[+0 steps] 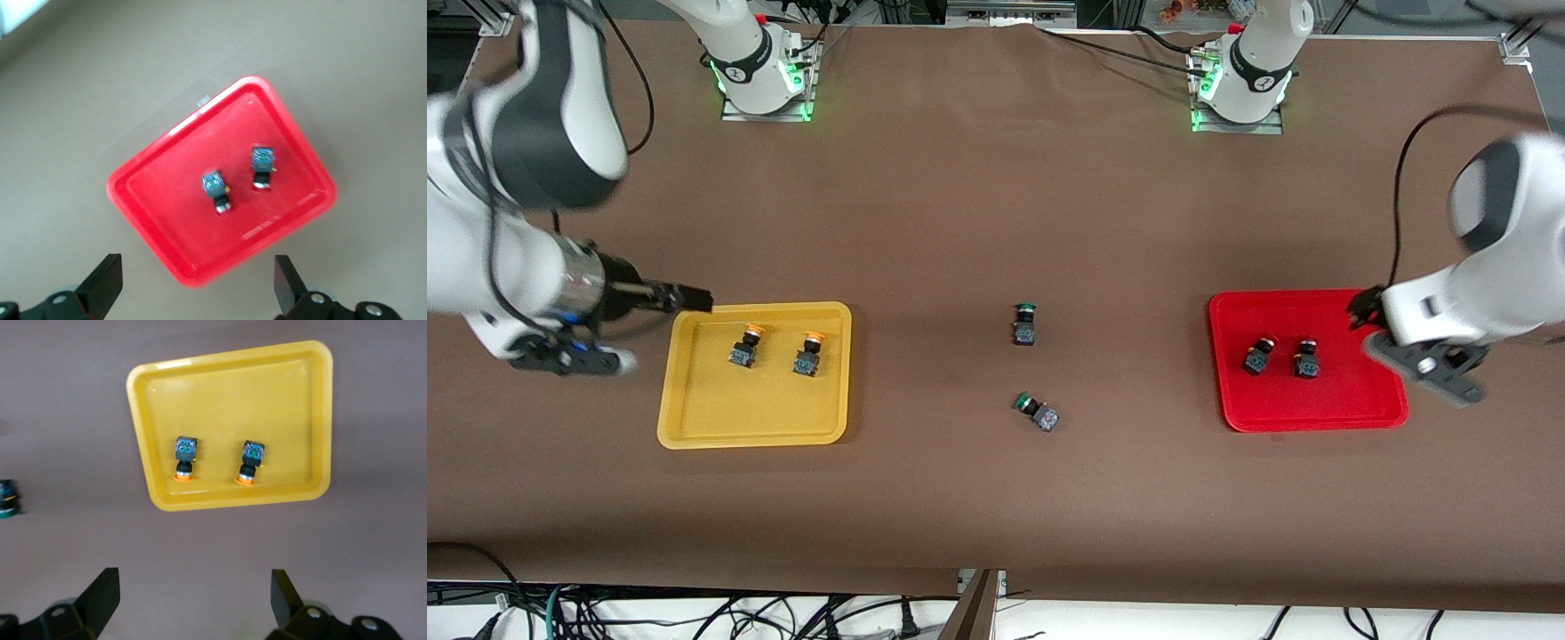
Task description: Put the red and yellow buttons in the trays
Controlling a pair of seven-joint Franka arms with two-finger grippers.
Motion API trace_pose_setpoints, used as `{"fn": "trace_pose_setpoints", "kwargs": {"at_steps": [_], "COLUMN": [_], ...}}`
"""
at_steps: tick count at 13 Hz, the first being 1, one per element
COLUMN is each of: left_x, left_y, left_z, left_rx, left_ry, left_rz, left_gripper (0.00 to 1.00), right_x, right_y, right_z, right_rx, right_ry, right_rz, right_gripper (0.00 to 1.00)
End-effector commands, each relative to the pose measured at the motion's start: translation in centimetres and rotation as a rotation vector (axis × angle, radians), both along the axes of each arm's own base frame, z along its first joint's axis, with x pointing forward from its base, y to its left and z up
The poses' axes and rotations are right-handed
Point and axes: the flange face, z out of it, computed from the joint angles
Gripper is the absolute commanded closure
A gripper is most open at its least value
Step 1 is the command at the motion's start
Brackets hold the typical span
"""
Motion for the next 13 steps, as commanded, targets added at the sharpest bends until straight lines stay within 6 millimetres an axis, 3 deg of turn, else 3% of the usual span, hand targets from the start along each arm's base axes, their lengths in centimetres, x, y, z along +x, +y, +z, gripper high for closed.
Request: {"fn": "trace_pose_setpoints", "kwargs": {"at_steps": [1, 3, 4, 5, 7, 13], "left_x": [-2.8, -4.3, -5.3, -6.2, -9.2, -8.6], "left_y": [-0.5, -1.2, -1.0, 0.9, 0.8, 0.3], "left_z": [6.5, 9.3, 9.9, 10.1, 7.0, 6.4], "left_rx": [-0.02, -0.005, -0.015, -0.036, -0.061, -0.043], "left_ry": [0.066, 0.06, 0.039, -0.072, -0.145, -0.072], "left_rz": [0.225, 0.373, 0.429, 0.494, 0.495, 0.485], "left_gripper": [0.0, 0.0, 0.0, 0.0, 0.0, 0.0], "right_x": [-6.4, -9.9, -10.9, -11.3, -11.4, -11.0], "right_y": [-3.2, -6.1, -6.6, -6.4, -7.0, -6.7], "right_z": [4.9, 8.9, 10.1, 10.4, 10.9, 10.8], "right_rx": [0.033, -0.048, -0.086, -0.099, -0.105, -0.113], "right_ry": [-0.026, -0.055, -0.065, -0.059, -0.066, -0.059], "right_rz": [-0.007, -0.021, -0.02, -0.012, -0.016, -0.015], "right_gripper": [0.0, 0.0, 0.0, 0.0, 0.0, 0.0]}}
